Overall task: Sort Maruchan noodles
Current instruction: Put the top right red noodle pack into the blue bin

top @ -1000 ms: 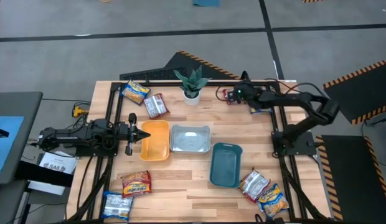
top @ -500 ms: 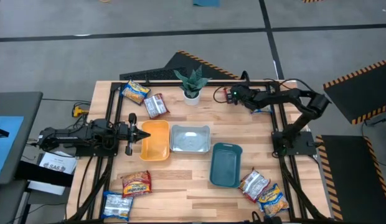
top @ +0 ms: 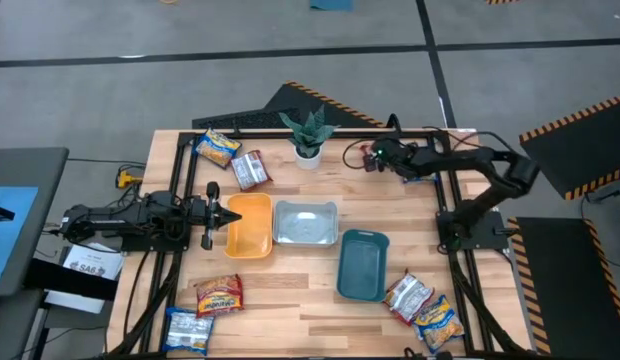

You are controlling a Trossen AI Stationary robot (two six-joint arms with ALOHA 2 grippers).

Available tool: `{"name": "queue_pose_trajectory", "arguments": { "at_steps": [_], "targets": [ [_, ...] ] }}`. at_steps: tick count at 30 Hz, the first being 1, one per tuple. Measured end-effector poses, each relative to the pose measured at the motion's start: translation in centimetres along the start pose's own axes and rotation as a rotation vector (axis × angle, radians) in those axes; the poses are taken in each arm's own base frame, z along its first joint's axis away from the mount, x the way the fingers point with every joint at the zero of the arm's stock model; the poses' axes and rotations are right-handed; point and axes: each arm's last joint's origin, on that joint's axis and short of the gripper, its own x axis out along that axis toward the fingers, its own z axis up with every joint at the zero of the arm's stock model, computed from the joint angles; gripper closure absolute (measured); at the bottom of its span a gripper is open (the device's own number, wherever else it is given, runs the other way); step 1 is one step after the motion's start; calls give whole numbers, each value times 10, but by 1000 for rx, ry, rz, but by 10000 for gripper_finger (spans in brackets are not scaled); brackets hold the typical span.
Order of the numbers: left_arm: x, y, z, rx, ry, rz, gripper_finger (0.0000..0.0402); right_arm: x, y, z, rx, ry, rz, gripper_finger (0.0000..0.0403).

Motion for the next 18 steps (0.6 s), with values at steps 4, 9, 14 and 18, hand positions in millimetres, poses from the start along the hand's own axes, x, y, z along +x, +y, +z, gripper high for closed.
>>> {"name": "queue_pose_trajectory", "arguments": {
  "at_steps": [4,9,14,18],
  "targets": [
    [0,0,0,0,0,0,401,-32,2,10,-31,-73,68,396],
    [0,0,0,0,1,0,401,-87,3,15,-95,-154,233,396],
    [0,0,0,0,0,0,401,-147,3,0,-234,-159,559,396],
    [0,0,0,0,1,0,401,-194,6,-20,-355,-173,859,396]
  ]
}}
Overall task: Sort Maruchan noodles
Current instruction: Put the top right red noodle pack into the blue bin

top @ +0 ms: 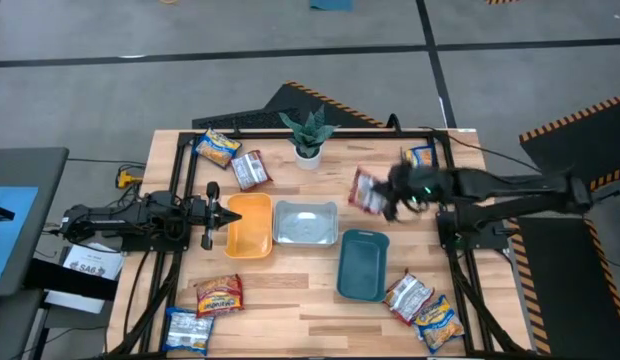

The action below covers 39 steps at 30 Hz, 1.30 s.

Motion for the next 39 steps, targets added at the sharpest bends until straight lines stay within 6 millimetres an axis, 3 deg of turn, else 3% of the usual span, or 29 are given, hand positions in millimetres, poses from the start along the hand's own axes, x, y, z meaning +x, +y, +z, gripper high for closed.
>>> {"name": "queue_pose_trajectory", "arguments": {
  "at_steps": [6,15,23,31,39],
  "targets": [
    [0,0,0,0,-1,0,401,-27,53,-20,-135,18,284,396],
    [0,0,0,0,0,0,401,-27,109,-60,-250,106,364,396],
    [0,0,0,0,0,0,401,-25,146,-44,-302,143,355,396],
    [0,0,0,0,0,0,402,-21,168,-37,-364,215,319,396],
    [0,0,0,0,-1,0,401,-5,164,-53,-364,345,216,395]
  ]
}}
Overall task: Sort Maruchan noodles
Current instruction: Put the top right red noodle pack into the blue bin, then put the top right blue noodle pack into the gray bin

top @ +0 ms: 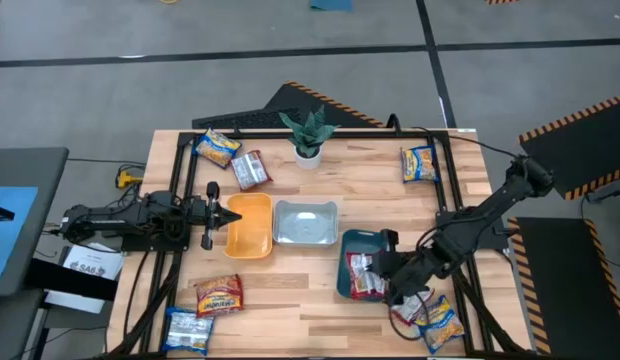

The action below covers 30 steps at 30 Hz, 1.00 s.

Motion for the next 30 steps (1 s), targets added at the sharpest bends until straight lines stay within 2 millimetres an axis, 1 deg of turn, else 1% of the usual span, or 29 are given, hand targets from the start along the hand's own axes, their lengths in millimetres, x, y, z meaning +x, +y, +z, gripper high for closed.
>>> {"name": "queue_pose_trajectory", "arguments": {
  "at_steps": [6,10,13,17,21,26,30],
  "targets": [
    [0,0,0,0,0,0,401,16,-12,1,32,51,-79,387],
    [0,0,0,0,0,0,401,26,-18,2,59,84,-95,368],
    [0,0,0,0,0,0,402,32,-24,3,135,102,-114,353],
    [0,0,0,0,0,0,401,33,-31,3,190,124,-136,329],
    [0,0,0,0,0,0,401,25,-38,6,199,121,-140,293],
    [0,0,0,0,0,0,401,1,-45,10,200,141,-157,238],
    [0,0,0,0,1,0,401,-15,-53,7,241,142,-200,199]
  ]
}}
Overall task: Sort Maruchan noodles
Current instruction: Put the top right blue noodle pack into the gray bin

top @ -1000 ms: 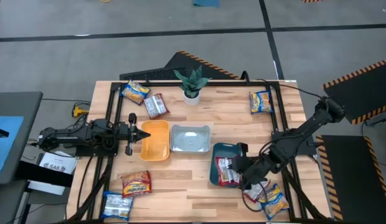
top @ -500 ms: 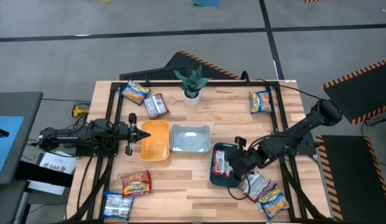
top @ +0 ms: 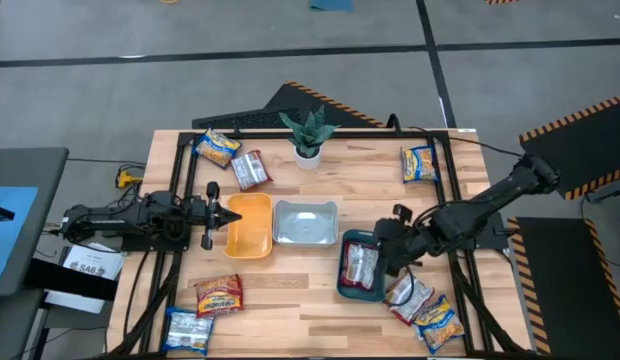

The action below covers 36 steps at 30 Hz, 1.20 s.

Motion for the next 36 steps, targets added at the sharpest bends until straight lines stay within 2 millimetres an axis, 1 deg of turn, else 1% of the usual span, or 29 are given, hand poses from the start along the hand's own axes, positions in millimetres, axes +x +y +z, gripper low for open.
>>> {"name": "queue_pose_trajectory", "arguments": {
  "at_steps": [3,6,9,12,14,18,21,24,27,31,33,36],
  "targets": [
    [0,0,0,0,0,0,401,-6,-10,-2,42,-43,-116,180],
    [0,0,0,0,0,0,401,-6,-17,-1,76,-111,-236,174],
    [0,0,0,0,0,0,401,-2,-25,5,108,-126,-279,174],
    [0,0,0,0,0,0,401,6,-35,10,147,-113,-328,174],
    [0,0,0,0,0,0,401,12,-46,12,171,-119,-391,175],
    [0,0,0,0,0,0,401,29,-77,9,235,-75,-538,175],
    [0,0,0,0,0,0,401,47,-104,1,321,-24,-637,175],
    [0,0,0,0,0,0,401,65,-131,-13,421,13,-721,175],
    [0,0,0,0,0,0,402,80,-156,-28,579,-5,-807,175],
    [0,0,0,0,0,0,401,92,-183,-44,742,-77,-925,175],
    [0,0,0,0,0,0,402,97,-194,-49,814,-115,-948,175],
    [0,0,0,0,0,0,401,102,-207,-52,850,-155,-960,175]
  ]
}}
